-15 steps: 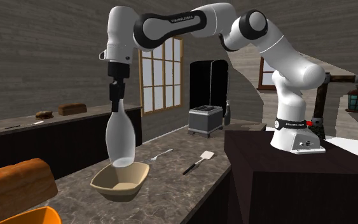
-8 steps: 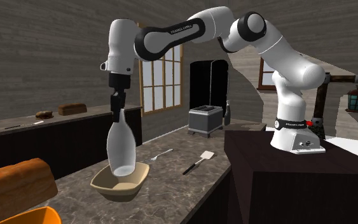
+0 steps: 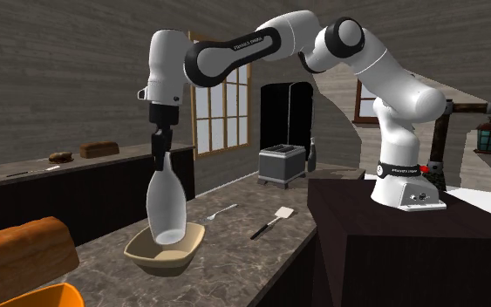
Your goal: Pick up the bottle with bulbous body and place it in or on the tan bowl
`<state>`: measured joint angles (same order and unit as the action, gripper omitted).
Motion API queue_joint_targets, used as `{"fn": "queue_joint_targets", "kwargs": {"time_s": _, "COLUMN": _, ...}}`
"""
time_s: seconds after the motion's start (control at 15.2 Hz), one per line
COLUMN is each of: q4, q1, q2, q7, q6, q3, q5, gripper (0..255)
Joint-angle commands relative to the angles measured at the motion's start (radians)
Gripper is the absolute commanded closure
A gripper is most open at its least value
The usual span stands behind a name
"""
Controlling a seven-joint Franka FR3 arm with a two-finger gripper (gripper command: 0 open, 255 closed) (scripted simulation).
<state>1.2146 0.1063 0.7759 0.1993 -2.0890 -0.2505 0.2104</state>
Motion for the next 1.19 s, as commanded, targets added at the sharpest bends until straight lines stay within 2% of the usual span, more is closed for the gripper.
{"fn": "queue_joint_targets", "kwargs": {"time_s": 0.0, "q4": 0.000, "q1": 0.000, "q2": 0.000, "q7": 0.000, "q6": 0.000, "q3": 0.000, "q5": 0.000, "gripper": 255}}
{"fn": "queue_joint_targets", "kwargs": {"time_s": 0.07, "q4": 0.000, "q1": 0.000, "q2": 0.000, "q7": 0.000, "q6": 0.000, "q3": 0.000, "q5": 0.000, "gripper": 0}}
{"fn": "queue_joint_targets", "kwargs": {"time_s": 0.4, "q4": -0.001, "q1": 0.000, "q2": 0.000, "q7": 0.000, "q6": 0.000, "q3": 0.000, "q5": 0.000, "gripper": 0}}
{"fn": "queue_joint_targets", "kwargs": {"time_s": 0.66, "q4": -0.023, "q1": -0.004, "q2": -0.062, "q7": -0.007, "q6": 0.083, "q3": -0.010, "q5": -0.013, "gripper": 0}}
{"fn": "queue_joint_targets", "kwargs": {"time_s": 1.12, "q4": -0.023, "q1": -0.004, "q2": -0.062, "q7": -0.007, "q6": 0.083, "q3": -0.010, "q5": -0.013, "gripper": 0}}
